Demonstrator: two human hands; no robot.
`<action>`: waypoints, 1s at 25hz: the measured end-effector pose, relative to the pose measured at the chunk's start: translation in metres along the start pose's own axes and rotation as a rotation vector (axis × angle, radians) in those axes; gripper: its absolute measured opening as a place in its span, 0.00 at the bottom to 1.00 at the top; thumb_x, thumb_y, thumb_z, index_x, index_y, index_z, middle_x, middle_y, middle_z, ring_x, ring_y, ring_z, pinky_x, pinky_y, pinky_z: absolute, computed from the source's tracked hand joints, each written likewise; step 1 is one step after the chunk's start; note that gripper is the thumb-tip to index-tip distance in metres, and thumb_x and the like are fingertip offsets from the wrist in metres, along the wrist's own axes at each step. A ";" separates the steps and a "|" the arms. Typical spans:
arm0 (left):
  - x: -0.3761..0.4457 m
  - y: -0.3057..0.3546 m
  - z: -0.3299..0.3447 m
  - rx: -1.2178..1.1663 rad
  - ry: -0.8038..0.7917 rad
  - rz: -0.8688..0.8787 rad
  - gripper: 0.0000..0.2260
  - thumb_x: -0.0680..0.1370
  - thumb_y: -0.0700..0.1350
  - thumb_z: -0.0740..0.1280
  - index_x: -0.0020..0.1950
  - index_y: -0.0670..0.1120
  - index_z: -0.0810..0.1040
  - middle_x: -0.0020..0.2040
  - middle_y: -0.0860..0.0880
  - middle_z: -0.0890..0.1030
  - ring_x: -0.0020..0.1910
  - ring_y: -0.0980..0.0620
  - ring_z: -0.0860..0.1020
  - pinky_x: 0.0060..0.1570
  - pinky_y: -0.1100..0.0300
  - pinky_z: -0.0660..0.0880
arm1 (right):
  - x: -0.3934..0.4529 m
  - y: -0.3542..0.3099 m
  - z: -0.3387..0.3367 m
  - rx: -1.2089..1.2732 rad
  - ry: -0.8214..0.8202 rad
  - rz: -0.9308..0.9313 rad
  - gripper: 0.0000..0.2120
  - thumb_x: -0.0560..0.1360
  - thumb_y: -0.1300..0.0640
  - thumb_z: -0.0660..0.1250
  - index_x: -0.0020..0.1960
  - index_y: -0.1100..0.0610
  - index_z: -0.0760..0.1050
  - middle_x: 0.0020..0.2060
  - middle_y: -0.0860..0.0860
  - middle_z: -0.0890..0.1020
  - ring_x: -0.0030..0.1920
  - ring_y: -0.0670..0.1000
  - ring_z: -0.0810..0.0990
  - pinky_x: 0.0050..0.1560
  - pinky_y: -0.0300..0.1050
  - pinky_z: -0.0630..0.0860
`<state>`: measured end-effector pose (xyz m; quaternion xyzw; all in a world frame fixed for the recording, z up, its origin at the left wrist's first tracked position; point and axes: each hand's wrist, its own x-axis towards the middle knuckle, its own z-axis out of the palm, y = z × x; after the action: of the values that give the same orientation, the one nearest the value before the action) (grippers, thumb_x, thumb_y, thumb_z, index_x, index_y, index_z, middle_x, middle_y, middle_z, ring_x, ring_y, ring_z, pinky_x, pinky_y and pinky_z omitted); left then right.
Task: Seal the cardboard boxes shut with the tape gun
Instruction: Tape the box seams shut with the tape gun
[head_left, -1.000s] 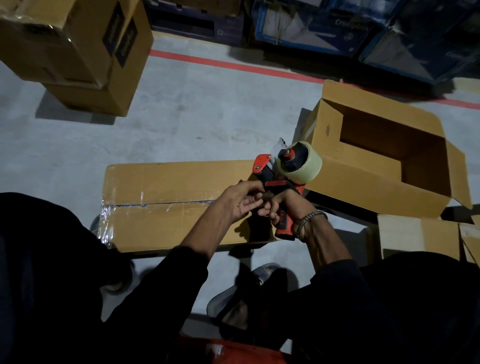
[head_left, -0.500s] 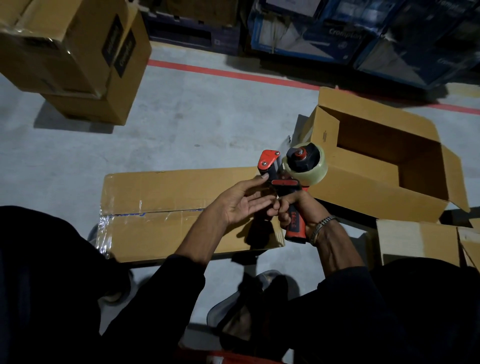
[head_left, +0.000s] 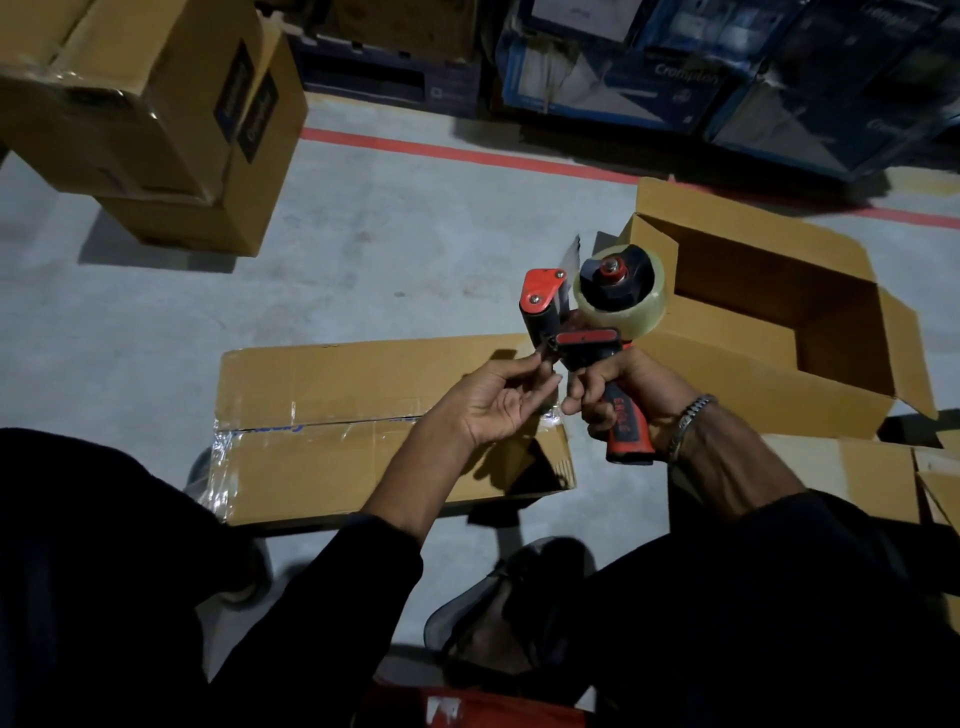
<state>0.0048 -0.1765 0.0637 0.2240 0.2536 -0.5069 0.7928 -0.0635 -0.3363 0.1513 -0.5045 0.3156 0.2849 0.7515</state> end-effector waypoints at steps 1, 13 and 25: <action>0.000 -0.002 0.001 0.019 0.015 0.007 0.06 0.72 0.33 0.73 0.48 0.37 0.82 0.41 0.44 0.84 0.38 0.52 0.85 0.40 0.55 0.86 | -0.002 0.000 0.000 0.024 -0.014 -0.007 0.07 0.63 0.70 0.58 0.34 0.65 0.74 0.33 0.61 0.81 0.19 0.45 0.66 0.20 0.35 0.67; 0.031 -0.032 0.007 0.260 0.017 0.322 0.24 0.72 0.49 0.79 0.63 0.43 0.77 0.46 0.45 0.79 0.41 0.52 0.81 0.51 0.57 0.80 | 0.008 -0.002 -0.008 0.376 -0.127 -0.051 0.11 0.66 0.68 0.55 0.33 0.66 0.75 0.27 0.56 0.78 0.17 0.42 0.68 0.17 0.32 0.66; 0.025 -0.001 0.008 0.235 0.133 -0.001 0.04 0.82 0.35 0.65 0.50 0.40 0.79 0.42 0.45 0.82 0.40 0.53 0.81 0.44 0.61 0.81 | 0.019 0.004 -0.028 0.165 0.027 0.032 0.06 0.64 0.69 0.58 0.35 0.64 0.73 0.32 0.59 0.80 0.19 0.44 0.67 0.20 0.34 0.67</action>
<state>0.0145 -0.1988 0.0543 0.3484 0.2446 -0.5175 0.7423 -0.0596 -0.3590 0.1261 -0.4397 0.3560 0.2632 0.7814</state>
